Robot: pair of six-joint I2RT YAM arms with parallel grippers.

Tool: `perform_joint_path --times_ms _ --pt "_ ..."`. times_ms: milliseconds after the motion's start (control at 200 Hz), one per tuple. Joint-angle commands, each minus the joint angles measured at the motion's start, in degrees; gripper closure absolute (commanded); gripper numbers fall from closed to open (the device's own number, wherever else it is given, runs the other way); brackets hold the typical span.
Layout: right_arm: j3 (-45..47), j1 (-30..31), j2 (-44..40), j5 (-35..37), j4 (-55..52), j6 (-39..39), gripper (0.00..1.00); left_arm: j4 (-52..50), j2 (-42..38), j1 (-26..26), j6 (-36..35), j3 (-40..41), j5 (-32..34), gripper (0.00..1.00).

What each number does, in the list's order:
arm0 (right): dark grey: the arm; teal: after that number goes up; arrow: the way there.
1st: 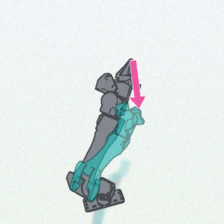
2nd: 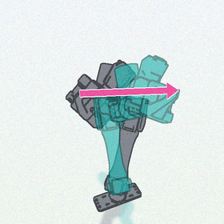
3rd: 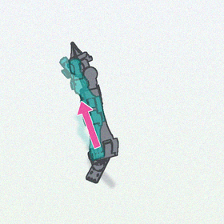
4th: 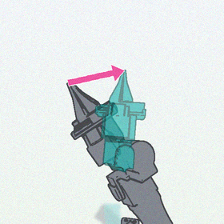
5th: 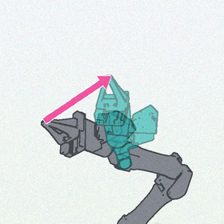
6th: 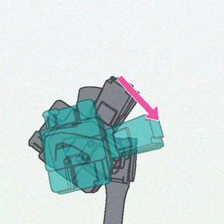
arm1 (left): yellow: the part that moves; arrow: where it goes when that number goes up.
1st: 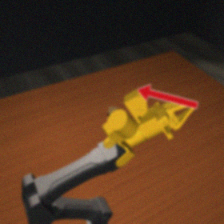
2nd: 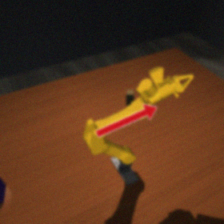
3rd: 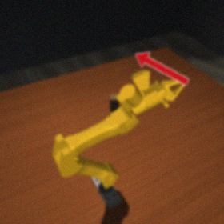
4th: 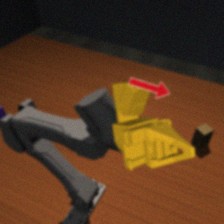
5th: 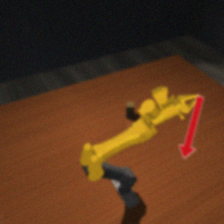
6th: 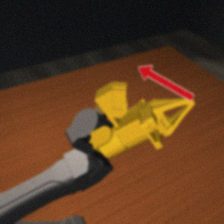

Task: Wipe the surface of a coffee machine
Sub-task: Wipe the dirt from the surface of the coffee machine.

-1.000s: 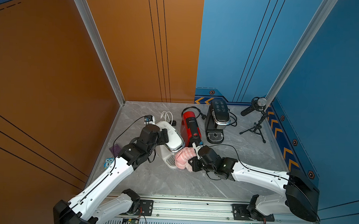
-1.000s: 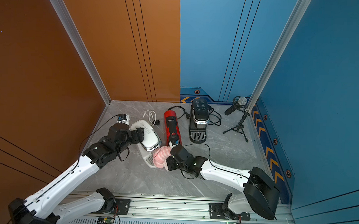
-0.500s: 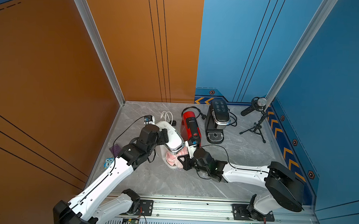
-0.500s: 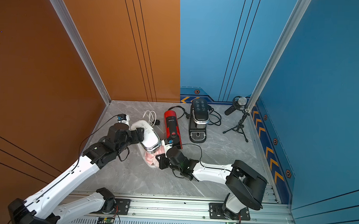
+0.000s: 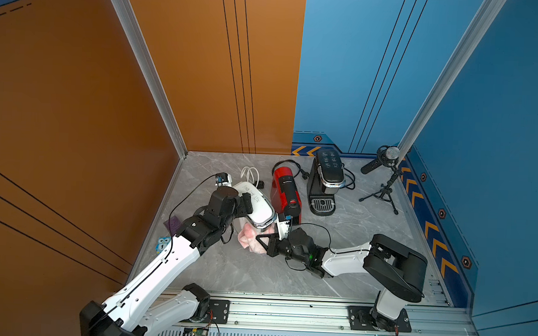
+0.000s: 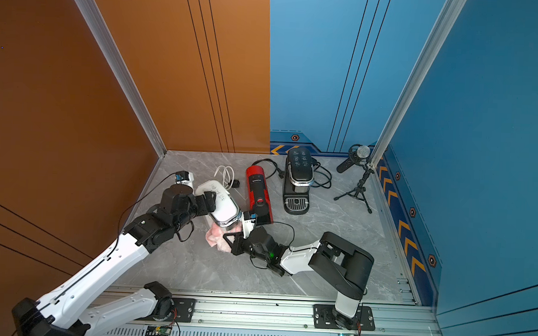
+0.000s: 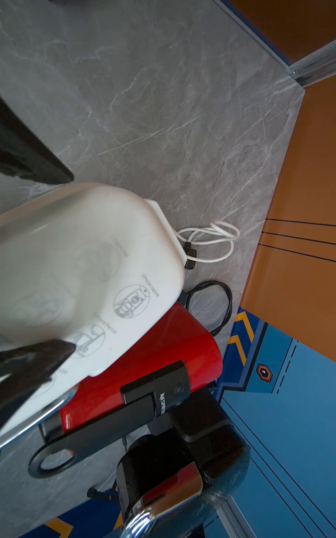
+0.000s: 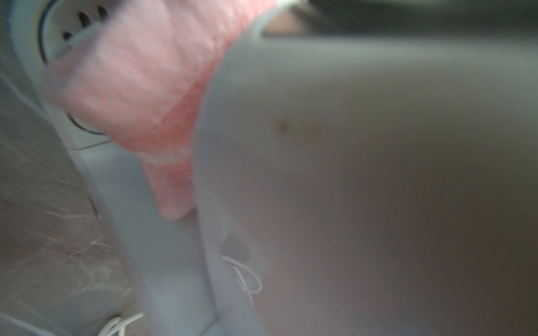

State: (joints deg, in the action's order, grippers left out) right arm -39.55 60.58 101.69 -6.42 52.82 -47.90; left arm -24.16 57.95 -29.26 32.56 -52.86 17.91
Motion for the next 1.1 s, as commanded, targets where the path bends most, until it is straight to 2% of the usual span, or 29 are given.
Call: perform_joint_path --times_ms 0,215,425,575,981,1096 --pt "0.75 0.23 2.26 -3.75 16.75 -5.17 1.0 -15.12 2.26 0.31 -1.85 4.17 -2.52 0.16" --pt "1.87 -0.99 4.59 -4.59 23.78 -9.92 1.0 -15.11 2.79 0.38 -1.79 3.99 -2.68 0.16" --pt "4.05 -0.98 5.6 -1.03 23.61 -11.02 1.0 -14.95 3.05 0.35 -1.35 4.43 -2.5 0.16" --pt "6.18 -2.08 8.4 1.41 28.4 -13.77 1.0 -15.03 2.66 0.44 -1.35 4.94 -2.37 0.16" --pt "10.84 -5.86 2.75 2.37 28.37 -11.78 1.0 -14.99 2.44 0.69 -1.51 5.16 -2.79 0.16" --pt "10.96 -5.37 1.3 1.65 28.1 -11.08 1.0 -14.99 2.5 0.71 -1.53 5.06 -2.96 0.16"
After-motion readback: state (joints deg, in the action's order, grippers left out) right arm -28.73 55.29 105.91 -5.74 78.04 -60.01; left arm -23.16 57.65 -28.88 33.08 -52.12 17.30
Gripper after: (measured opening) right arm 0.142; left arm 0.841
